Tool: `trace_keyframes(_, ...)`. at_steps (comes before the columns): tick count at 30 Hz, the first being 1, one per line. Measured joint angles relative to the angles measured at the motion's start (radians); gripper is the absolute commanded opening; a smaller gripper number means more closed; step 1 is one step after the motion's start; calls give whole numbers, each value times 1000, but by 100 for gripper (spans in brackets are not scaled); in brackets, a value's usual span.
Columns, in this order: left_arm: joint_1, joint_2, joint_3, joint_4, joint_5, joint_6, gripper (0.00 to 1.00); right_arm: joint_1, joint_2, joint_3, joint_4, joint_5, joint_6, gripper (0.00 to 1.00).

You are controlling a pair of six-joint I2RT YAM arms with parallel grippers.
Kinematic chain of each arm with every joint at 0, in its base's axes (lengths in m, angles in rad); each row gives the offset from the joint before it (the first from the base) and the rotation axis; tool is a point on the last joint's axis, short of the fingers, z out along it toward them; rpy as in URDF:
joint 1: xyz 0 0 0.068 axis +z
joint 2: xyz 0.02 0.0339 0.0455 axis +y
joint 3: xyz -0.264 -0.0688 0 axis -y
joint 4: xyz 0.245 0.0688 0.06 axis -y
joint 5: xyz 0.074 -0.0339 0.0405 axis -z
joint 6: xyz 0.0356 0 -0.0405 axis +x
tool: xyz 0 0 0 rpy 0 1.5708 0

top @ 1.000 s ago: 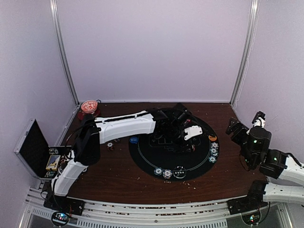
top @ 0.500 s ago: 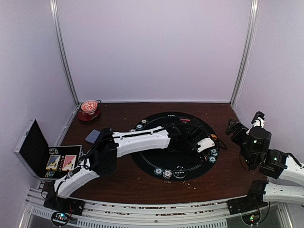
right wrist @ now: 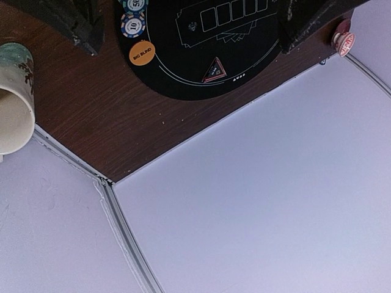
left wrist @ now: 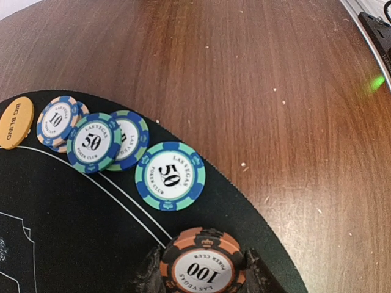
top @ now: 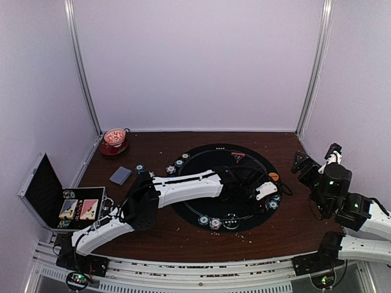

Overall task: Distribute texas hold em gaming equipment
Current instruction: Place the poker chips pile at the big blind area.

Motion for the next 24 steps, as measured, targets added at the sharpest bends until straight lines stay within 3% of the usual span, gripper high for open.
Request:
trace_keyframes(15,-4,37,34,28,1,-11,26,0,11,0,4,-4,-5,100)
trace_keyframes(20,-6,37,34,30,-9,-10,38,0,11,0,8,-5,-7,100)
trace_keyframes(24,-8,37,34,31,-16,-8,56,0,11,0,8,-8,-7,100)
